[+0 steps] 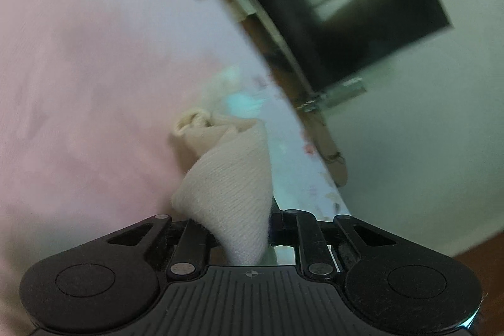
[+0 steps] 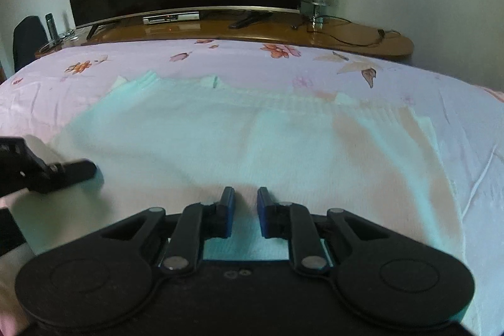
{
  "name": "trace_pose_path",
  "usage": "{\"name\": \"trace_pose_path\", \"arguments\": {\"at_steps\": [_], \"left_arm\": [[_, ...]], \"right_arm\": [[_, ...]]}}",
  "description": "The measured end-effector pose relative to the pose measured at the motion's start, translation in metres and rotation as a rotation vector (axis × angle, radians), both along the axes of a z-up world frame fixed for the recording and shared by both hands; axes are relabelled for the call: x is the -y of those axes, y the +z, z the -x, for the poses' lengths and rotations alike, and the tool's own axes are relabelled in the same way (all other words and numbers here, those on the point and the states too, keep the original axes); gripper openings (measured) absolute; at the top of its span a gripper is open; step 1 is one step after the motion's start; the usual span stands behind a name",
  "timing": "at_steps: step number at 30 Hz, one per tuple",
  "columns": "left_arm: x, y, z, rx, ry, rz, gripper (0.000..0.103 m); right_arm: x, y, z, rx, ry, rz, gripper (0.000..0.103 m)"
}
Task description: Fold small clothes
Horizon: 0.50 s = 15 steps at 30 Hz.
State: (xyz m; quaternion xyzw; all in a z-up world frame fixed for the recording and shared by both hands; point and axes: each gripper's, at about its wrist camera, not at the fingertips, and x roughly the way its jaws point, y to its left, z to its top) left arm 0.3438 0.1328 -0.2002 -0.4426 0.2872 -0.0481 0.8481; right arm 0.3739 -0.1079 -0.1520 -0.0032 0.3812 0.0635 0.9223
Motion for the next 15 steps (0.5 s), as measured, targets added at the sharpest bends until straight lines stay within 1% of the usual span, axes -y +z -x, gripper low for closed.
{"name": "trace_pose_path", "arguments": {"at_steps": [1, 5, 8, 9, 10, 12, 13, 14, 15], "left_arm": [[0.004, 0.008, -0.002, 0.023, -0.019, -0.021, 0.016], [0.021, 0.036, -0.004, 0.103, -0.088, -0.110, 0.016], [0.041, 0.057, -0.004, 0.150, -0.165, -0.190, 0.016], [0.052, 0.064, -0.005, 0.168, -0.201, -0.222, 0.016], [0.065, 0.070, -0.005, 0.187, -0.245, -0.257, 0.016], [0.090, 0.076, -0.003, 0.212, -0.320, -0.312, 0.016], [0.104, 0.077, -0.002, 0.217, -0.361, -0.333, 0.016], [0.118, 0.076, 0.000, 0.215, -0.400, -0.344, 0.016], [0.131, 0.074, 0.001, 0.211, -0.436, -0.354, 0.016]], "right_arm": [[0.003, 0.000, 0.000, 0.001, 0.000, -0.016, 0.017], [0.000, -0.002, 0.004, 0.020, 0.012, 0.011, 0.016], [-0.001, -0.003, 0.006, 0.031, 0.024, 0.023, 0.016], [0.004, -0.001, 0.004, 0.019, 0.014, -0.013, 0.016], [0.018, 0.002, 0.005, 0.002, -0.015, -0.100, 0.016], [0.045, 0.007, 0.014, -0.009, -0.080, -0.225, 0.014], [0.063, 0.010, 0.022, 0.000, -0.122, -0.268, 0.014], [0.076, 0.012, 0.028, 0.005, -0.151, -0.298, 0.017], [0.094, 0.016, 0.035, 0.008, -0.186, -0.332, 0.018]]}}
